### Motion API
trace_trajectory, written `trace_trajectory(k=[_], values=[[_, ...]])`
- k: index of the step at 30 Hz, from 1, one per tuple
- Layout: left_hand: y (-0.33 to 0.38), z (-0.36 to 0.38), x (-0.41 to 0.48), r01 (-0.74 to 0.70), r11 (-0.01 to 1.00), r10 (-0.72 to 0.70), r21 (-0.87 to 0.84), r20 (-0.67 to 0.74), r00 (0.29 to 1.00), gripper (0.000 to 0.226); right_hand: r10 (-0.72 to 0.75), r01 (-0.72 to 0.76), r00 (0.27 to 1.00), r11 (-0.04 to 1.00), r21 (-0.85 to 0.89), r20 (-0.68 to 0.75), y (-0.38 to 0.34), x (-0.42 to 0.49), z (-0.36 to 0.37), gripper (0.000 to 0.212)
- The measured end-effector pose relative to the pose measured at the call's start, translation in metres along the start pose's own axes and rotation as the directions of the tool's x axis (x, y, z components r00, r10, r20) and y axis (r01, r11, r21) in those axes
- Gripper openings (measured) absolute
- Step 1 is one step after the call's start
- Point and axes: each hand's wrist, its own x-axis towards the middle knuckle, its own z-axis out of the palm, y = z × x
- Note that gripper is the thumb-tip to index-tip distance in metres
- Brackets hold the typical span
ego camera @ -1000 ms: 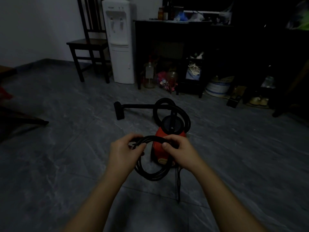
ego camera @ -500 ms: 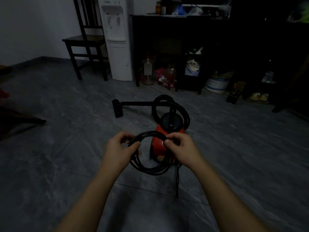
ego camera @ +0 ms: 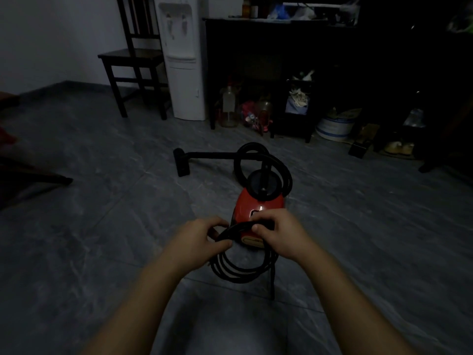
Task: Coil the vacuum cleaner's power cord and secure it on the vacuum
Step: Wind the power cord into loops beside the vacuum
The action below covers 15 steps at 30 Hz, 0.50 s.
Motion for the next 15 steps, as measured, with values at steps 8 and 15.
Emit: trace_trajectory(k=[8,15], values=[[0.022,-0.004,-0.009,0.148,0.943,-0.069,-0.297,0.262,0.963,0.021,-0.013,0.008,1.0,0.982,0.187,0.028,-0.001,0.0,0.001,0.016],[0.027,0.0,-0.007,0.038,0.941,-0.027,-0.337,0.038,0.999,0.008,-0.026,0.046,0.995,0.978,0.204,-0.098,0.0,0.007,-0.002,0.012]])
